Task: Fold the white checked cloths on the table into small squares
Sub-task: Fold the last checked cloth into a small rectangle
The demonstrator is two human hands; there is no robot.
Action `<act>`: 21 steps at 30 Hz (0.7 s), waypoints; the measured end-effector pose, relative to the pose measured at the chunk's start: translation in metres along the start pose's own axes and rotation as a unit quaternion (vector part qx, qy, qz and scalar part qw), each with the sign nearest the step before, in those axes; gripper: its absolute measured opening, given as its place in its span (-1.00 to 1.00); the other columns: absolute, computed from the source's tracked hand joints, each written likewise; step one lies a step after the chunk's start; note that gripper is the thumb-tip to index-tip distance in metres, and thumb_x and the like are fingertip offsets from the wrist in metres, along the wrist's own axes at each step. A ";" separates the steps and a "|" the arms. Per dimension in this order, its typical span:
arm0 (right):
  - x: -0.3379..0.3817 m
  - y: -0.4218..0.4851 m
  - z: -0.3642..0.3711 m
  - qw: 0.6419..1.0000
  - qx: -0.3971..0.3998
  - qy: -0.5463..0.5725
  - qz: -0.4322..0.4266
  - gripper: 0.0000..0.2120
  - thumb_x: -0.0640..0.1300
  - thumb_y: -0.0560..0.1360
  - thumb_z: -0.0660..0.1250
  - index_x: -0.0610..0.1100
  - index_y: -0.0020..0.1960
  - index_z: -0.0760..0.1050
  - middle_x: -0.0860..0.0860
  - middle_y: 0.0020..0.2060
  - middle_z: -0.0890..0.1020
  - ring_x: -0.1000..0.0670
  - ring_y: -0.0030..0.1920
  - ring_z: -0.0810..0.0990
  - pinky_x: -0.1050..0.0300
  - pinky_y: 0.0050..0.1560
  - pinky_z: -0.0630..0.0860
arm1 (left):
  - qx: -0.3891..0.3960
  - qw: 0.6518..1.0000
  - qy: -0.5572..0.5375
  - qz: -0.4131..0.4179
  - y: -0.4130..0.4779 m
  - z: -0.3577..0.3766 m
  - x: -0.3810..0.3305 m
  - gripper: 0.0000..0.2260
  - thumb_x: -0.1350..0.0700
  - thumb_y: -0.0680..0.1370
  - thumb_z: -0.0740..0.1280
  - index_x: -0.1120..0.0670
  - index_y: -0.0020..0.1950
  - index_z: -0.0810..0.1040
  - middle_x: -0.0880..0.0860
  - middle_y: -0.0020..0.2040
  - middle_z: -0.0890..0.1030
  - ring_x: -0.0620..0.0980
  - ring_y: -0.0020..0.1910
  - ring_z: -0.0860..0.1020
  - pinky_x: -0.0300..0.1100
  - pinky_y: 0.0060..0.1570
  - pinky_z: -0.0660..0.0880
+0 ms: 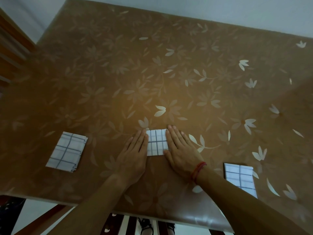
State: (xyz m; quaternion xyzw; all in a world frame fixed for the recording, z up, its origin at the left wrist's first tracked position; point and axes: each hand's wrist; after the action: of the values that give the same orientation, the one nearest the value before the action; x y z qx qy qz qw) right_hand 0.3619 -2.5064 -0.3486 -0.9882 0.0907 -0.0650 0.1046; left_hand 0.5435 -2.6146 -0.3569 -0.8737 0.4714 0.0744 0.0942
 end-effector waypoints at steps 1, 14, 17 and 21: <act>0.001 0.000 -0.001 1.000 0.001 0.000 0.001 -0.41 0.07 0.66 -0.06 -0.29 0.55 0.05 -0.21 0.54 0.12 -0.14 0.55 0.06 -0.09 0.52 0.09 | 0.002 1.000 0.000 -0.002 0.000 -0.001 -0.001 -0.52 0.10 0.61 -0.05 0.26 0.50 0.21 0.22 0.51 0.20 0.12 0.51 0.14 0.04 0.45 0.12; -0.002 0.016 -0.043 0.998 0.034 0.051 -0.017 -0.25 0.13 0.54 0.22 -0.20 0.56 0.02 -0.13 0.51 0.18 -0.14 0.45 0.24 -0.02 0.42 0.22 | 0.006 0.998 -0.056 0.001 0.032 -0.037 0.002 -0.48 0.09 0.46 0.37 0.18 0.39 0.38 0.08 0.32 0.45 0.04 0.33 0.35 -0.11 0.37 0.27; -0.004 0.024 -0.049 0.998 0.038 0.044 -0.019 -0.19 0.17 0.49 0.29 -0.15 0.56 0.02 -0.10 0.43 0.27 -0.11 0.36 0.29 0.01 0.34 0.31 | 0.031 0.999 -0.037 0.004 0.046 -0.046 0.003 -0.44 0.03 0.46 0.37 0.14 0.41 0.33 0.03 0.30 0.40 0.00 0.24 0.33 -0.16 0.26 0.28; -0.007 0.036 -0.052 0.998 0.040 0.054 -0.006 -0.18 0.17 0.39 0.40 -0.11 0.50 0.16 -0.06 0.28 0.36 -0.08 0.24 0.34 0.04 0.26 0.38 | 0.066 0.997 -0.040 -0.027 0.062 -0.050 0.003 -0.39 0.01 0.42 0.41 0.17 0.39 0.31 0.00 0.21 0.41 -0.03 0.16 0.32 -0.22 0.14 0.28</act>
State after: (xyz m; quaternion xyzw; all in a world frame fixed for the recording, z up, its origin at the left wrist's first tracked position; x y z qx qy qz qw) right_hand 0.3410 -2.5497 -0.3063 -0.9789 0.0876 -0.1221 0.1387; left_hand 0.4954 -2.6620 -0.3153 -0.8743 0.4474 0.0759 0.1723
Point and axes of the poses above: each hand's wrist, its own y-axis towards the middle knuckle, its own z-axis out of the palm, x = y × z
